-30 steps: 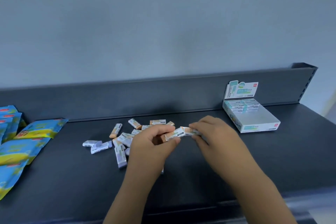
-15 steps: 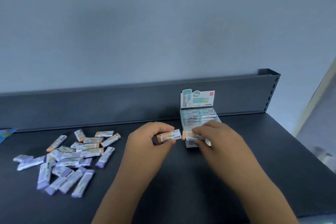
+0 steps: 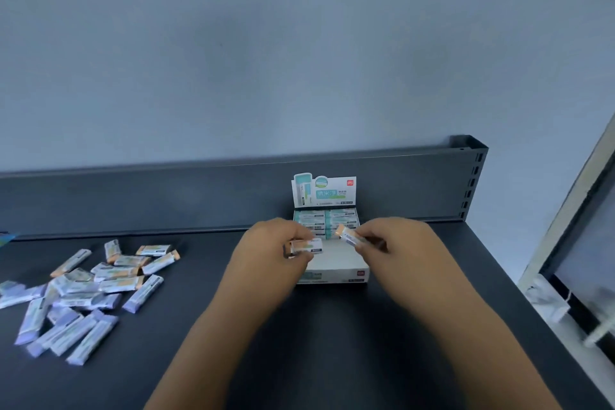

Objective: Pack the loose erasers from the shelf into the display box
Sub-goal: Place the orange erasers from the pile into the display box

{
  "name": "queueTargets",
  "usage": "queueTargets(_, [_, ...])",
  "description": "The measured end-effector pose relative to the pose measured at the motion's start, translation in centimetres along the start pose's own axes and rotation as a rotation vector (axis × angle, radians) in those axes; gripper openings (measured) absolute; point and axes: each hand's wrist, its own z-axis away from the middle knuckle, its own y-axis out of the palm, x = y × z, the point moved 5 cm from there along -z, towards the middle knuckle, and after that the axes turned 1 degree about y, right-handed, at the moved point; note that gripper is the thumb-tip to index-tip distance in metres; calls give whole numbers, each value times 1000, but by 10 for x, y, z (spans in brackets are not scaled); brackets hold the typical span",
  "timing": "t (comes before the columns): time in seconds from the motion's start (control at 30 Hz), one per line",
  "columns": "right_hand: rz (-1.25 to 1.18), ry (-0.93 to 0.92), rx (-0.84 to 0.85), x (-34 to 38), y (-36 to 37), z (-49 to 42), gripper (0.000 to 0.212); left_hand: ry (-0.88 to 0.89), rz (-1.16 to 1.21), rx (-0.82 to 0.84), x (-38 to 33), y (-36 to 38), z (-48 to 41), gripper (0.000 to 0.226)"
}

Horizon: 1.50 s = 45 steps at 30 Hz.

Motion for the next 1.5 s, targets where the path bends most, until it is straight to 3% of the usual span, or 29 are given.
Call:
queueTargets(0.17, [46, -40, 45, -18, 9, -27, 16, 77, -173, 111, -4, 19, -29, 25])
queueTargets(0.37, [-132, -79, 33, -55, 32, -60, 20, 141, -357, 215, 3, 36, -59, 27])
queueTargets(0.47, [-172, -205, -22, -65, 36, -63, 17, 173, -334, 201, 12, 43, -63, 22])
queueTargets(0.7, [-162, -308, -75, -70, 41, -67, 18, 259, -279, 37, 27, 54, -65, 17])
queueTargets(0.8, [-166, -336, -95, -68, 39, -66, 20, 220, -268, -12, 33, 53, -66, 16])
queueTargets(1.27, [16, -475, -263, -57, 29, -49, 29, 161, -431, 105, 21, 52, -60, 15])
queueTargets(1.5, [269, -616, -39, -21, 37, -54, 26, 149, -472, 84, 18, 47, -59, 15])
